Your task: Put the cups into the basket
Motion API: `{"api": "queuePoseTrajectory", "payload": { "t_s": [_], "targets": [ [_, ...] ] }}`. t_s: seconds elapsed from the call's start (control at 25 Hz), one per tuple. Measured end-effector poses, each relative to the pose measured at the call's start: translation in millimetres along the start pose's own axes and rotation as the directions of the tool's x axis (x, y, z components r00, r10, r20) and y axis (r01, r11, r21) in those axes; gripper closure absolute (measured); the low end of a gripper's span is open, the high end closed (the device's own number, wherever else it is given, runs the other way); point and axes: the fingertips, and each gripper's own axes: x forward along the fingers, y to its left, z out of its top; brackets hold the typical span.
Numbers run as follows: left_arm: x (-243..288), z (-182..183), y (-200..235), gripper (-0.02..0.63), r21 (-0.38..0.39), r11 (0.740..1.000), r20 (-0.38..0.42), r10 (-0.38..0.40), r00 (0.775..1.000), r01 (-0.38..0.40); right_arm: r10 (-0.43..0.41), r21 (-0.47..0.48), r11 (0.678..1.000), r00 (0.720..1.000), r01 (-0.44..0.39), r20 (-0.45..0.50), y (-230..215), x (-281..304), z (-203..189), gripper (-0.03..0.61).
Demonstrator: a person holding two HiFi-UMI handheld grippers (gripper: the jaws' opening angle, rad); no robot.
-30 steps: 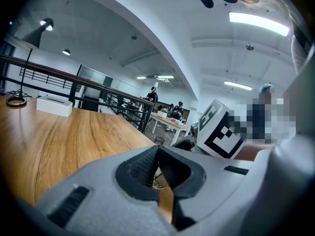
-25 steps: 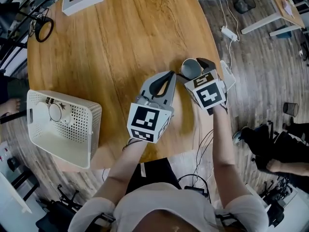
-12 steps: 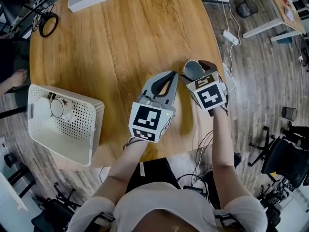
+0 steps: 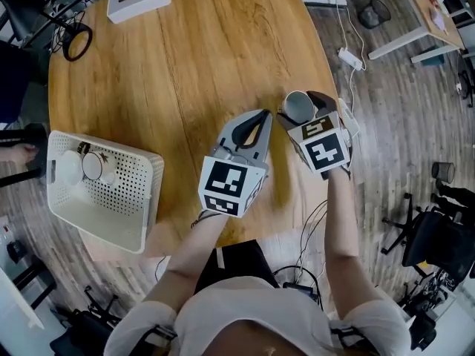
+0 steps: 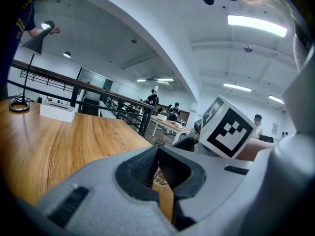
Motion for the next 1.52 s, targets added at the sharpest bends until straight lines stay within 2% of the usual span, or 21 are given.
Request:
{"api": "queuePoseTrajectory", "payload": {
  "t_s": [0.56,1.04,1.2,1.52],
  "targets": [
    [-45.7,23.7,-19.9,0.606,0.037,0.999,0.029,-0.008,1.0,0.007,-0.036,0.004,0.999,0.995,0.036,0.091,38.3,-65.1,27.2,0.215],
    [-103.3,41.6,-34.4,0.606,0.064,0.998,0.071,-0.019,0.997,0.014,-0.1,0.061,0.994,0.965,0.088,0.241,84.9,-120.0,52.4,0.215],
    [-131.3,51.9,-34.2,0.606,0.088,0.996,0.105,-0.01,0.994,0.001,-0.123,0.075,0.992,0.947,0.106,0.295,108.1,-139.1,62.2,0.215],
    [-196.7,66.9,-16.8,0.606,0.101,0.992,0.174,0.06,0.983,-0.078,-0.081,0.032,0.997,0.928,0.075,0.365,162.8,-161.3,85.2,0.215]
  ]
}}
